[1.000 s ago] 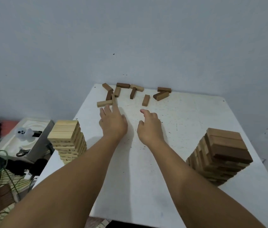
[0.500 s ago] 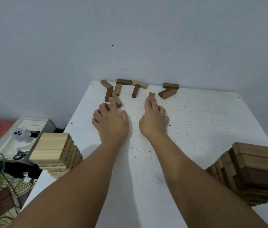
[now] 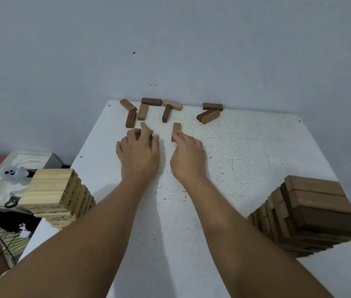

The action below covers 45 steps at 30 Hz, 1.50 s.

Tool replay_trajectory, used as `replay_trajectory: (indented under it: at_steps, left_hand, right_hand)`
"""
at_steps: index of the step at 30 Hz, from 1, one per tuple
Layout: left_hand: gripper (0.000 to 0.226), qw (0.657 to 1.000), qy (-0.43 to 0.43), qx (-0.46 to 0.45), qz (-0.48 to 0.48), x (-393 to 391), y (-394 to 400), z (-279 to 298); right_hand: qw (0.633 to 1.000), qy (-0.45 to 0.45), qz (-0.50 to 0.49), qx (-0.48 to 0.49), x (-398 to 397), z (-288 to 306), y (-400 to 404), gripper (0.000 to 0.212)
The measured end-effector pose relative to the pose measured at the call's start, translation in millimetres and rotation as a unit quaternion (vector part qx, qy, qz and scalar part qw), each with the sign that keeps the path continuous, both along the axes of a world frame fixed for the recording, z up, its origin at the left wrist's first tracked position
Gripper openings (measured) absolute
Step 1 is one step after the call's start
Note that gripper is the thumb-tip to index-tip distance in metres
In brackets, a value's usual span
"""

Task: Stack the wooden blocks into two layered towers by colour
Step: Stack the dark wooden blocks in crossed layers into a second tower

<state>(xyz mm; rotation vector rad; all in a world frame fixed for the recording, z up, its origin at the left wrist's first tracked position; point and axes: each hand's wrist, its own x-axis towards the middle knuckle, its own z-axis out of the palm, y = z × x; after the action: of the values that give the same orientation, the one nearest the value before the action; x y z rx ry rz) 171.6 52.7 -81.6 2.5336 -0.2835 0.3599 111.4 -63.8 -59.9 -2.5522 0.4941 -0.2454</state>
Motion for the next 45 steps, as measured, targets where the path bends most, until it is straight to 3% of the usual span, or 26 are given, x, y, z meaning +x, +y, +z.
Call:
replay_trajectory:
  at_steps: [2,5,8,12,18,23,28,34,40,45]
  left_hand:
    - [0.02,0.997,-0.009,-0.066,-0.033,-3.1,1.3,2.6]
    - [0.024,0.987,0.022,-0.153,-0.043,-9.8,0.9,4.8]
    - [0.008,0.984,0.022,-0.164,-0.072,-11.8,2.1,2.2]
    - [0.022,0.974,0.081,-0.198,-0.073,-16.1,2.6,6.7]
    - [0.03,0.977,0.142,-0.121,-0.105,-33.2,10.8,32.2]
    - [0.031,0.977,0.153,-0.093,-0.119,-77.6,22.2,36.8]
    - [0.035,0.971,0.167,-0.107,-0.132,-120.9,32.4,39.5]
    - [0.036,0.962,0.199,-0.059,-0.175,-155.7,45.4,48.4]
    - [0.031,0.952,0.195,-0.144,-0.185,-198.4,65.5,42.9]
    - [0.05,0.957,0.128,-0.162,-0.204,-214.9,77.7,25.7]
  right_hand:
    - [0.999,-0.035,-0.014,0.008,-3.6,-2.7,5.0,0.041]
    - [0.997,-0.07,-0.023,0.037,-9.1,-4.0,11.5,0.028]
    - [0.996,-0.075,-0.024,0.037,-14.8,-4.7,15.2,0.025]
    - [0.996,-0.08,-0.012,0.029,-24.2,-2.3,18.1,0.024]
    - [0.998,-0.056,-0.002,0.026,-45.0,1.6,17.9,0.029]
    - [0.999,-0.043,-0.007,0.026,-77.0,4.9,19.8,0.013]
    - [0.999,-0.033,0.033,0.0,-108.1,-2.5,19.7,0.042]
    - [0.996,-0.042,0.076,0.014,-145.3,-9.1,18.5,0.038]
    - [0.994,-0.066,0.087,0.012,-198.7,-14.3,22.0,0.042]
    - [0.989,-0.049,0.136,-0.022,-207.8,-13.7,13.3,0.058]
